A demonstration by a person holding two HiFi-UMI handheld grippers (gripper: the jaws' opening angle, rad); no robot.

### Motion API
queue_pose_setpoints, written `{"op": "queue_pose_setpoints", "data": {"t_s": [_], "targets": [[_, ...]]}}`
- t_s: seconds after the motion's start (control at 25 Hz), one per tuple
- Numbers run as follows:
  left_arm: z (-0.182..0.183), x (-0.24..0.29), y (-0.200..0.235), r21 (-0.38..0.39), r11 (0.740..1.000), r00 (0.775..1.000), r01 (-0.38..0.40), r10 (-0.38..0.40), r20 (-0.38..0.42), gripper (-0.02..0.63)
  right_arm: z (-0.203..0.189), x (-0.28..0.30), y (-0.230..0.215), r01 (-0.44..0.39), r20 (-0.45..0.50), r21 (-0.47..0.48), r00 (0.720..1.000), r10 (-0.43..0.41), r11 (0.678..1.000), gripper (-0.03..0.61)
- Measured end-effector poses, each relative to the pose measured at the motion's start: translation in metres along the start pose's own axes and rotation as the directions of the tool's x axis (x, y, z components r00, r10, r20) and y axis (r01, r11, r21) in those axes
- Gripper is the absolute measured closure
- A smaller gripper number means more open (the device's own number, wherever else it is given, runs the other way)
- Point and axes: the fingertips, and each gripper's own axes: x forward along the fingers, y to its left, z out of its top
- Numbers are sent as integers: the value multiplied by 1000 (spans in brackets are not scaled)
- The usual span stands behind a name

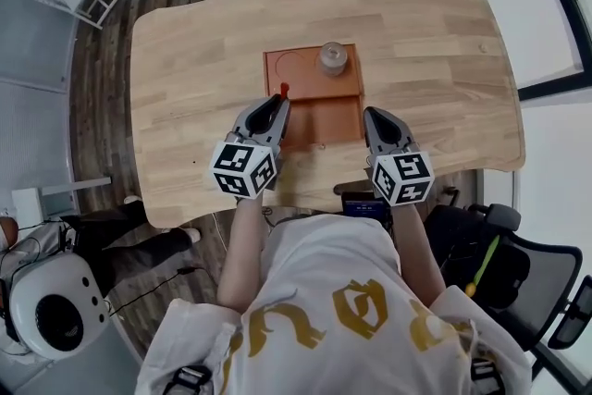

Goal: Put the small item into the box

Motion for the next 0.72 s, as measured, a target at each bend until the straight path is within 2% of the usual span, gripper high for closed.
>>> {"op": "queue_pose_setpoints", "data": {"t_s": [0.72], "targets": [[-48,23,9,26,999,991,29,-25,-129,554,-27,21,-8,5,-60,8,998,-5,1000,568]]}}
